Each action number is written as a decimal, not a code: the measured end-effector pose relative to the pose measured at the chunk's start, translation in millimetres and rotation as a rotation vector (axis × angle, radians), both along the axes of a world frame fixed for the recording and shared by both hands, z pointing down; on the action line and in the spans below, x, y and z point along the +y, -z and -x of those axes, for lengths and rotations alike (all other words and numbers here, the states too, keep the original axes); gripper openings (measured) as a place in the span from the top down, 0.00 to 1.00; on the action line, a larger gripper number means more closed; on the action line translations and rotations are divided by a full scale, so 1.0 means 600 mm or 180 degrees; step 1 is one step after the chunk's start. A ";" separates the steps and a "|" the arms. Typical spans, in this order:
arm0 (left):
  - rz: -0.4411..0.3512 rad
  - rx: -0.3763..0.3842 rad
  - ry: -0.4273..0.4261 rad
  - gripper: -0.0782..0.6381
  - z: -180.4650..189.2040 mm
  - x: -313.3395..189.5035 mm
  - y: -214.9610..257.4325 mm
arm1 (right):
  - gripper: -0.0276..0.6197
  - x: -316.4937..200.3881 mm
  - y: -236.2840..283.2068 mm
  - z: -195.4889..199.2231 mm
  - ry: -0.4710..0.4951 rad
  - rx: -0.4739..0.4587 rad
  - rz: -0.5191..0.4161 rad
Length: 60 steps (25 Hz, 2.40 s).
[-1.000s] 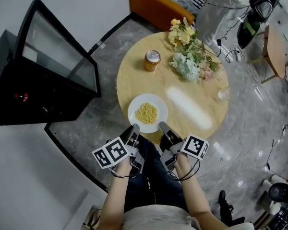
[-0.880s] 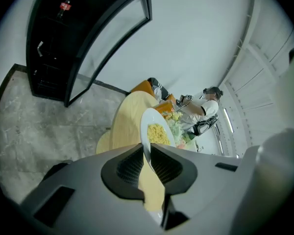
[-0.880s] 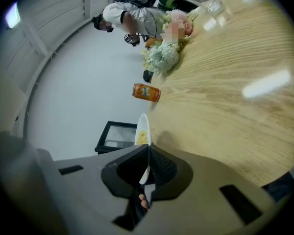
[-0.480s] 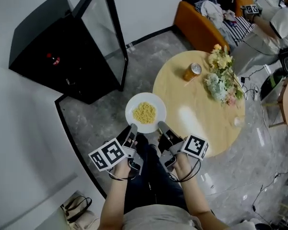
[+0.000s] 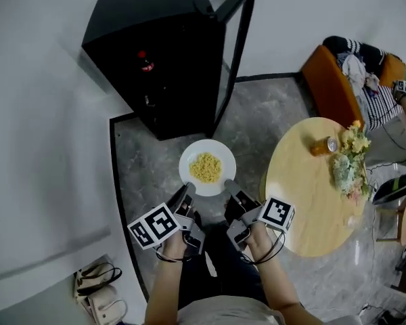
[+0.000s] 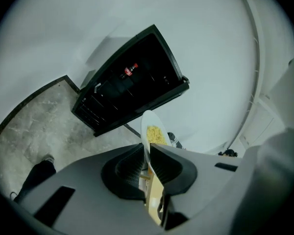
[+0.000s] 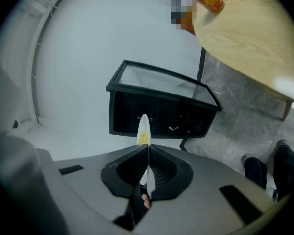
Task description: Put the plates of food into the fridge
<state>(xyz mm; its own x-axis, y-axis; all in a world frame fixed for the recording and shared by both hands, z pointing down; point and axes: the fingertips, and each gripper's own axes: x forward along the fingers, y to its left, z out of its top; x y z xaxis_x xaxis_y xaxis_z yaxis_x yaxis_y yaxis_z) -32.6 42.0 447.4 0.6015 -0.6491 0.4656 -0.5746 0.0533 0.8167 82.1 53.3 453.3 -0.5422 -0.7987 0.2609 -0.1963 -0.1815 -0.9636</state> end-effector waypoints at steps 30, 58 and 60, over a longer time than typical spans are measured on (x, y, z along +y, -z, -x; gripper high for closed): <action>-0.0071 0.0232 0.0217 0.84 0.218 -0.281 0.012 | 0.93 -0.281 0.010 0.209 0.0024 0.0182 -0.0020; -0.0257 0.0233 0.0474 0.84 0.131 -0.593 -0.162 | 0.93 -0.588 -0.167 0.119 -0.0352 0.0086 -0.0132; -0.0256 0.0234 0.0471 0.84 0.124 -0.610 -0.183 | 0.93 -0.603 -0.186 0.114 -0.0409 0.0087 -0.0136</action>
